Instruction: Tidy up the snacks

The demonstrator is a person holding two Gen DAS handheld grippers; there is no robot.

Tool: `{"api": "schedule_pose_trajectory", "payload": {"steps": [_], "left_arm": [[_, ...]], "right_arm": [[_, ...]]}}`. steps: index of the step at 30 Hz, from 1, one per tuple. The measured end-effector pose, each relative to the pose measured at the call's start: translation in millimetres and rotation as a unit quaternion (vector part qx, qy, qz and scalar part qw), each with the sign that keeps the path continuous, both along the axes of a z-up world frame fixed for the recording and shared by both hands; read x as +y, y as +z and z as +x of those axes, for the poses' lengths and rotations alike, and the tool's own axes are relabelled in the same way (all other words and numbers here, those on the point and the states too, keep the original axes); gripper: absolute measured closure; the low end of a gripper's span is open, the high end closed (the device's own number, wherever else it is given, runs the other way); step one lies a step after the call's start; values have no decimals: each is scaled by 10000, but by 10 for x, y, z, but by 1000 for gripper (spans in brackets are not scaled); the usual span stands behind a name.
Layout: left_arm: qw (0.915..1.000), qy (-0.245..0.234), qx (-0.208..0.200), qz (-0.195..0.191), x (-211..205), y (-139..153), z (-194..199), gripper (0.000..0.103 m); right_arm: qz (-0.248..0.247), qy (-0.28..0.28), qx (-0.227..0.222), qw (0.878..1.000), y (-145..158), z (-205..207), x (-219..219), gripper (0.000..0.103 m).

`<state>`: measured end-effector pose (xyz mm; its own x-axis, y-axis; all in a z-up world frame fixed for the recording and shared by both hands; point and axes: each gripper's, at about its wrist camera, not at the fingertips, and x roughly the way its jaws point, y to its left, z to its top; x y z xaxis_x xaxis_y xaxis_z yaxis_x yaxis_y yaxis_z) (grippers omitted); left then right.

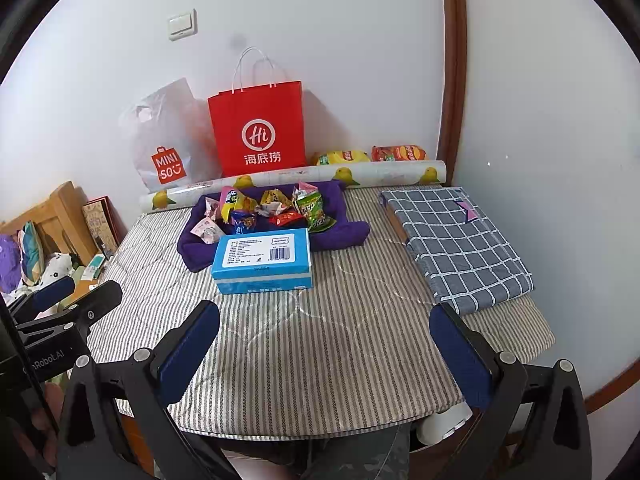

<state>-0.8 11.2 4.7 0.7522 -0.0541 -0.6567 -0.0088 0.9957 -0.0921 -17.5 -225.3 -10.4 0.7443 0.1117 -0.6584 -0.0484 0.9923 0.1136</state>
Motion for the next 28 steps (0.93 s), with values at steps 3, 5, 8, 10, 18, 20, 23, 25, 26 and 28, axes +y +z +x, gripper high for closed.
{"api": "schedule_pose_trajectory", "payload": {"steps": [3,5,8,10,18,20,23,25,26,28], "left_arm": [[10000,8,3,2,-8,2,0,5],[10000,3,-1,1,-13,3,1,5],[10000,4,-14,8,-4,14,-3,5],[10000,-1,-21,13,0,19,-3,5],[10000,17,-48,16,24,59,5,5],[10000,9,-56,23,27,61,3,5],[9999,-28,-89,44,35,52,15,5],[9999,-28,-94,104,38,41,34,5],[9999,-20,-104,126,46,27,57,5],[9998,-32,-125,158,64,-13,108,5]], "right_arm": [[-14,11,-11,10000,8,0,14,0],[-10,12,-17,10000,9,1,16,0],[-12,11,-23,10000,12,-6,12,0],[-23,15,-31,10000,20,-12,18,0],[-50,68,-55,9999,29,-16,40,0],[-53,80,-63,9999,25,-19,50,0],[-31,140,-124,9998,20,-25,62,0],[-37,177,-142,9997,6,-9,77,0],[-49,196,-137,9997,-6,11,92,0],[-60,228,-112,9997,-40,59,122,0]]}}
